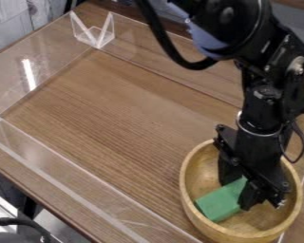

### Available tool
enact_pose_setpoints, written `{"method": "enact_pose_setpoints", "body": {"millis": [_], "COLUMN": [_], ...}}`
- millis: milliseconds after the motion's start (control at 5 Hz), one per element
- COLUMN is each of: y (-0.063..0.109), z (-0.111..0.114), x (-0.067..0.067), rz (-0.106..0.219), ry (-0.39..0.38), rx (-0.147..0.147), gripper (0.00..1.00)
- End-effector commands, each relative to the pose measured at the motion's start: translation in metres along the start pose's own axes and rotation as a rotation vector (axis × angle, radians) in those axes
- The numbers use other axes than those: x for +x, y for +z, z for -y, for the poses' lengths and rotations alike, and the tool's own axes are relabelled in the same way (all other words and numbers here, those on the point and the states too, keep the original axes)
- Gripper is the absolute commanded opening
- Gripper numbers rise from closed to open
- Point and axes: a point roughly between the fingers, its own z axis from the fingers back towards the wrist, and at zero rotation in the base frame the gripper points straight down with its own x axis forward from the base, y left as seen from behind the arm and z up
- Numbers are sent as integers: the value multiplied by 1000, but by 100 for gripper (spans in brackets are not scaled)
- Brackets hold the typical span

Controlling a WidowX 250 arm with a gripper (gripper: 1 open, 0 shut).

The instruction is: Remove the green block from inside the brown bowl and put it on the table

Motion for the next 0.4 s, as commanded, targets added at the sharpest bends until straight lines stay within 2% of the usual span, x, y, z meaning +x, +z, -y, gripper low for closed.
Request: {"method": "enact_pose_setpoints", "body": {"millis": [0,200], "y": [11,9], "z": [4,4], "x": [2,2], "rz": [42,39], "ry": [-15,-14], "rx": [5,7], "gripper": [0,0]}}
